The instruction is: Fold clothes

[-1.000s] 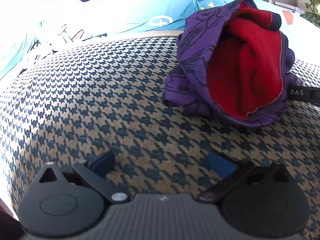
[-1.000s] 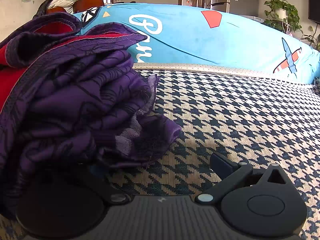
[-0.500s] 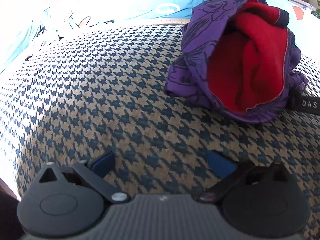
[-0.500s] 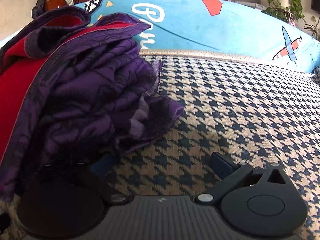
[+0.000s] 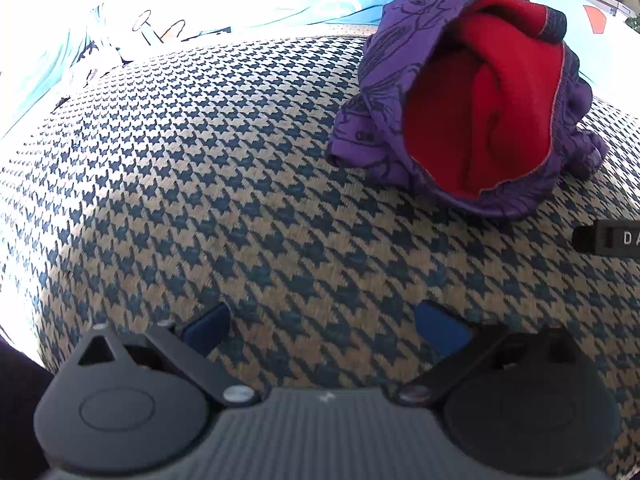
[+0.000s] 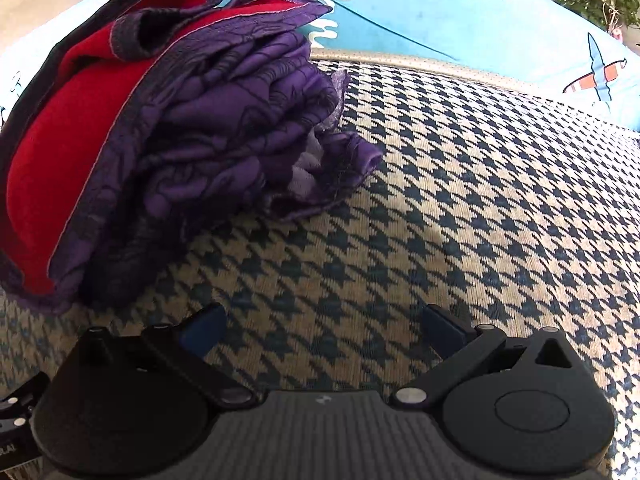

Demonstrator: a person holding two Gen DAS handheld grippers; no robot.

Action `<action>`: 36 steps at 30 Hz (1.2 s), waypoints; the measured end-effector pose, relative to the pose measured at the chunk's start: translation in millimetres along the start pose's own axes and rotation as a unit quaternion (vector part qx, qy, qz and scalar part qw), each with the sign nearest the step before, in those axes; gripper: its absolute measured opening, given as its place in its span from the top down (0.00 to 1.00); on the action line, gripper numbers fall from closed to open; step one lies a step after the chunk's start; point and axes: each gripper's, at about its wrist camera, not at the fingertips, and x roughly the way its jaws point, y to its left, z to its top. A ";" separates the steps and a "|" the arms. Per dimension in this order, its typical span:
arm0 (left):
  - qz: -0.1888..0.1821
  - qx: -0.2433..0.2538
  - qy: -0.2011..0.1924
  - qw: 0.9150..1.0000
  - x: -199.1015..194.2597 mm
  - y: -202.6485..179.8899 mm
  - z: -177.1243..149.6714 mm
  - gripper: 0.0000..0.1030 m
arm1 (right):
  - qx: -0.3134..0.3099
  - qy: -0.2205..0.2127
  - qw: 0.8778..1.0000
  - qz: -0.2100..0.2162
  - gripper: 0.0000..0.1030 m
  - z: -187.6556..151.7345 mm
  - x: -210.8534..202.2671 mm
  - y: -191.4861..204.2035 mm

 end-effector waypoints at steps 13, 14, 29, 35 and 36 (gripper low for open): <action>-0.006 -0.008 0.010 1.000 -9.0 0.6 -12.1 0.00 | 0.003 0.015 1.000 -0.001 0.00 -50.9 -12.2 19.8; -0.006 -0.008 0.011 1.000 -9.3 0.5 -12.4 0.00 | 0.003 0.019 1.000 0.001 0.00 -54.1 -14.2 20.5; 0.001 -0.025 0.018 1.000 -15.2 2.5 -13.6 0.00 | 0.024 0.028 0.998 0.050 0.00 -122.1 -24.9 33.8; -0.005 -0.028 0.018 0.999 -19.9 2.2 -15.4 0.00 | 0.061 0.037 0.995 0.068 0.00 -137.5 -64.7 11.7; -0.009 -0.028 0.017 0.999 -21.4 1.9 -15.5 0.00 | 0.062 0.035 0.995 0.065 0.00 -130.0 -59.1 11.0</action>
